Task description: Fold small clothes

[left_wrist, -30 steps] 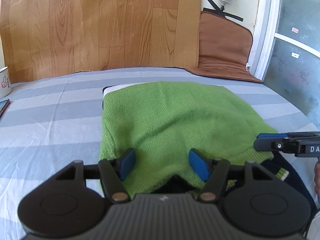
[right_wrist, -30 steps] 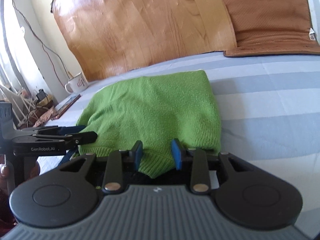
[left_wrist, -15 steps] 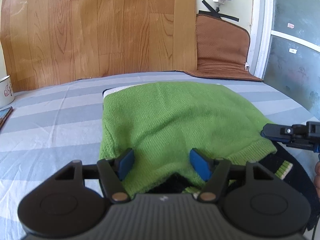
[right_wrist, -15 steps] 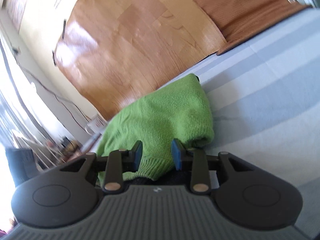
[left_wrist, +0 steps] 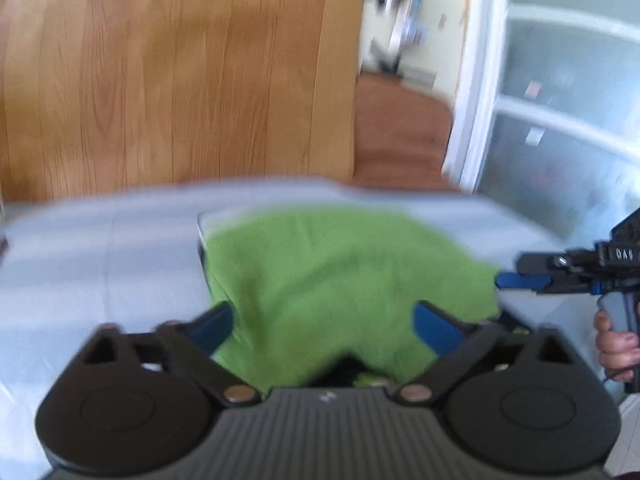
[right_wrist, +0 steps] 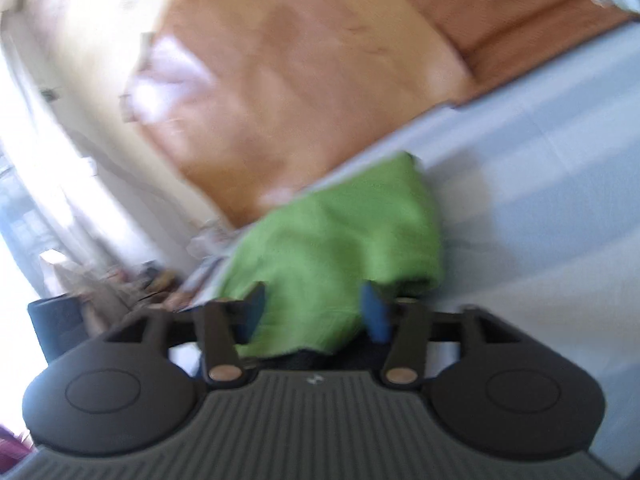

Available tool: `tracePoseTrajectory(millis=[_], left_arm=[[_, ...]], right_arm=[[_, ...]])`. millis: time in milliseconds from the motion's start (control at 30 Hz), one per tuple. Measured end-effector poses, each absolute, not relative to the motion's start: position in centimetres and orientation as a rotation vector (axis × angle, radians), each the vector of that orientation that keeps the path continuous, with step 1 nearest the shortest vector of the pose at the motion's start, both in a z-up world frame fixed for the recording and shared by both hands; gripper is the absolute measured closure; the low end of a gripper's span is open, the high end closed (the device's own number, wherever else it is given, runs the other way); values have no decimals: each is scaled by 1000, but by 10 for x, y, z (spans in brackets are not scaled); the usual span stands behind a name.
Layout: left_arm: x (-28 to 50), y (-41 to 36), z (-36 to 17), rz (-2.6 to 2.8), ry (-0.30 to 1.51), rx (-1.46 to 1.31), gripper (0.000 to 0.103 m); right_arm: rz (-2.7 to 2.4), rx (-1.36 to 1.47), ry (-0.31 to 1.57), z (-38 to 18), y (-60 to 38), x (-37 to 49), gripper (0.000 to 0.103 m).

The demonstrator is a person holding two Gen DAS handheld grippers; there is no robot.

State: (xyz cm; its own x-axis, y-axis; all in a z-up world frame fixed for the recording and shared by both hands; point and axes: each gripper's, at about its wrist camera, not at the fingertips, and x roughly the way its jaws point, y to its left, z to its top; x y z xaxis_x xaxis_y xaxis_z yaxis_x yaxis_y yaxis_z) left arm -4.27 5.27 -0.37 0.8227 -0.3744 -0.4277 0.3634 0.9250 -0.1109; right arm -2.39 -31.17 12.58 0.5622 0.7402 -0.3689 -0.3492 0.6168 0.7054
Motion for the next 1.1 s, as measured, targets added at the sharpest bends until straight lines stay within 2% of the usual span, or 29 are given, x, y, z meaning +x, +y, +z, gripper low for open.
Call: tracePoseTrajectory(millis=[67, 133, 333, 467, 533, 567, 600, 633, 700, 733, 800, 867, 1100], left_arm=[[-38, 71, 10, -392, 421, -38, 0], [-15, 87, 14, -394, 455, -81, 0], [86, 109, -24, -416, 730, -301, 0], [119, 106, -42, -453, 767, -348, 0], [125, 98, -42, -465, 767, -335, 5], [126, 94, -42, -468, 764, -322, 11], [126, 89, -42, -460, 750, -300, 20], [125, 86, -43, -462, 740, -287, 25], [124, 85, -44, -464, 725, -288, 44], [123, 86, -43, -457, 716, -289, 47], [125, 92, -37, -448, 694, -295, 61], [134, 97, -29, -443, 686, -303, 65], [211, 85, 12, -314, 601, -201, 64]], right_arm=[[674, 548, 674, 140, -320, -19, 24], [643, 493, 677, 146, -325, -4, 20], [667, 439, 788, 115, -318, 63, 17], [701, 400, 851, 89, -304, 102, 17], [733, 432, 888, 77, -303, 116, 17], [758, 458, 886, 74, -303, 119, 16], [794, 475, 900, 73, -300, 122, 18], [841, 479, 925, 71, -293, 125, 25], [859, 420, 919, 76, -281, 119, 47], [857, 410, 919, 78, -277, 117, 56], [831, 390, 891, 83, -271, 116, 69], [810, 389, 867, 91, -269, 120, 75], [663, 368, 725, 110, -248, 180, 77]])
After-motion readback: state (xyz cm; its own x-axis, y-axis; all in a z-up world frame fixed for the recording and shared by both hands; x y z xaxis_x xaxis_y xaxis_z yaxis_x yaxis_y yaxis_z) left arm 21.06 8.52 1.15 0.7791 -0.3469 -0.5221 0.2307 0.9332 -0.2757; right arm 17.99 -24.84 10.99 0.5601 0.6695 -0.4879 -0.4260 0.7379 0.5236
